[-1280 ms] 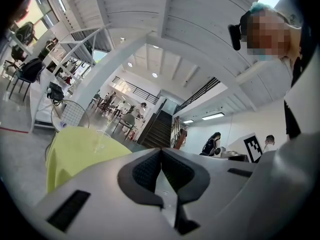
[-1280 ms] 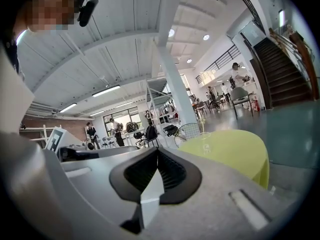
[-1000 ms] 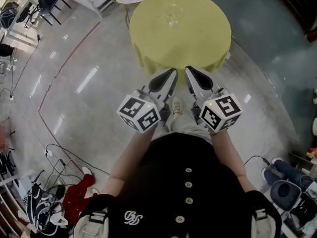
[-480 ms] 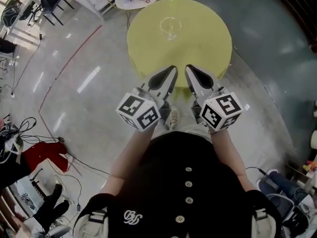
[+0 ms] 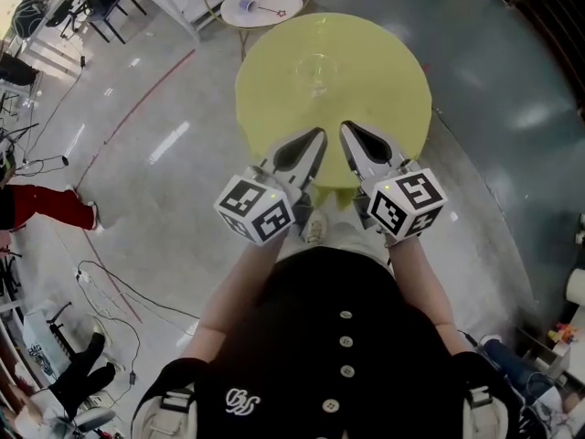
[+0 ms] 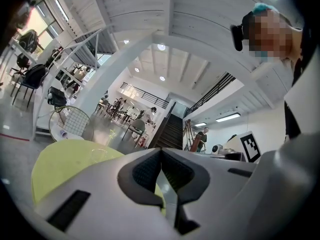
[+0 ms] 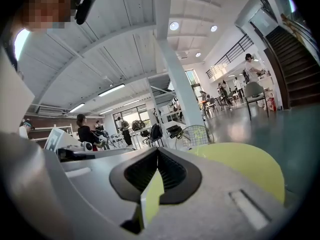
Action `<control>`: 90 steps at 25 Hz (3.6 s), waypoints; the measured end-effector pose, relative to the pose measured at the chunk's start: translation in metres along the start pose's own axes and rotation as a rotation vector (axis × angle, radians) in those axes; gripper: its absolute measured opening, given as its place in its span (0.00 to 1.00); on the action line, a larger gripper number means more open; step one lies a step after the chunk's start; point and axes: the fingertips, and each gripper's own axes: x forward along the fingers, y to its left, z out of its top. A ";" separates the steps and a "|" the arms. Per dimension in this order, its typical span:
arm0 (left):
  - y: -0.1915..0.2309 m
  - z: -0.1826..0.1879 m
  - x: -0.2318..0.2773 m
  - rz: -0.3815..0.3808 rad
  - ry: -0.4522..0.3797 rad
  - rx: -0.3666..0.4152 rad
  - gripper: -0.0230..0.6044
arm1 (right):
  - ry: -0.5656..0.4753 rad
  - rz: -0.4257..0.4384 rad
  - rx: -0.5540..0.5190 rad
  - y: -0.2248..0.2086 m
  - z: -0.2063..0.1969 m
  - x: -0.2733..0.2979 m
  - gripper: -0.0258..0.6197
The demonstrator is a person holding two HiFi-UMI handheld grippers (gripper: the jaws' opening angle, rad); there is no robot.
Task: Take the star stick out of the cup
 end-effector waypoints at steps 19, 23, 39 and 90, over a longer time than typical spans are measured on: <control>0.054 -0.005 0.018 0.114 0.002 -0.070 0.06 | 0.099 0.032 -0.022 -0.057 0.000 0.069 0.04; 0.064 -0.007 0.025 0.113 0.011 -0.077 0.06 | 0.108 0.019 -0.018 -0.073 0.001 0.083 0.04; 0.114 -0.023 0.043 0.183 0.009 -0.141 0.06 | 0.187 0.008 -0.006 -0.134 -0.010 0.144 0.10; 0.119 -0.029 0.100 0.173 0.023 -0.140 0.06 | 0.221 0.027 -0.032 -0.179 0.007 0.178 0.06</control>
